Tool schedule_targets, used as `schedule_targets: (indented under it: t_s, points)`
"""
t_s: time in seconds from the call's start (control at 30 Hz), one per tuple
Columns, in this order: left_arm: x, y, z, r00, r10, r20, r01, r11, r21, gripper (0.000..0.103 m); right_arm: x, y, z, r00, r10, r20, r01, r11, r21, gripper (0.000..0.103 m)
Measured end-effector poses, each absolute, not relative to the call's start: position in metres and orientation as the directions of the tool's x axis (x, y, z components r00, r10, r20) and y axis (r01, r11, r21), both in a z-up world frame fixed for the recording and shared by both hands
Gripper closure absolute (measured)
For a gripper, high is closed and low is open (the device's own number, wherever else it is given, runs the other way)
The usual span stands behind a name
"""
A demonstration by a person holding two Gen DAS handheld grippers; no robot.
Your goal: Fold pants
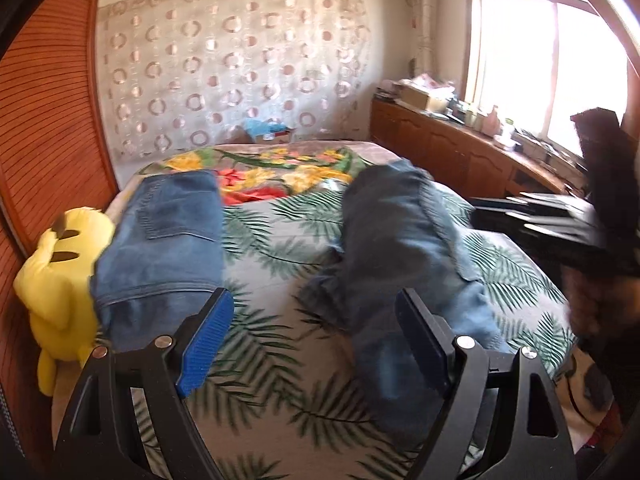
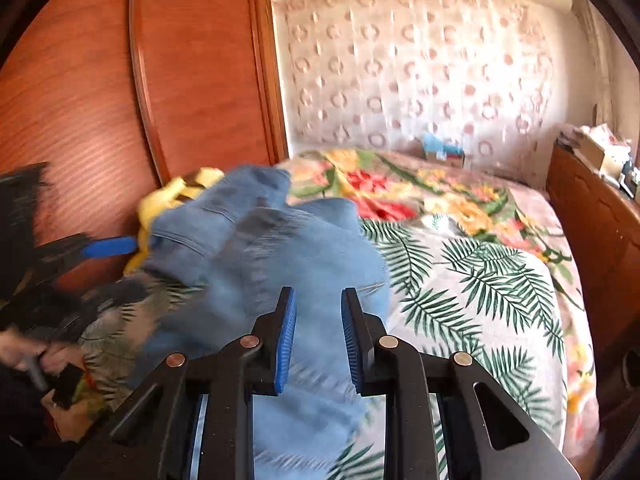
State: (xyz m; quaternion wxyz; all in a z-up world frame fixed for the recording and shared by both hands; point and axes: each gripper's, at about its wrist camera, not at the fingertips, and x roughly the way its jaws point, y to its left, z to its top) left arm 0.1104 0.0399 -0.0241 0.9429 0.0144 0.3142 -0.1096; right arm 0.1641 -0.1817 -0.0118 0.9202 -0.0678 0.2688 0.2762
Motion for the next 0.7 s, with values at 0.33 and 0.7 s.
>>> schedule_targets:
  t_s: [0.33, 0.7]
  points:
    - [0.113, 0.022, -0.086, 0.669, -0.181, -0.721, 0.243, 0.970, -0.018, 0.019, 0.240, -0.111, -0.019, 0.646, 0.449, -0.618, -0.597, 0.801, -0.042, 0.080]
    - [0.103, 0.024, -0.076, 0.687, -0.207, -0.696, 0.232, 0.971, -0.059, 0.019, 0.278, -0.106, -0.010, 0.612, 0.433, -0.662, -0.569, 0.822, 0.012, 0.082]
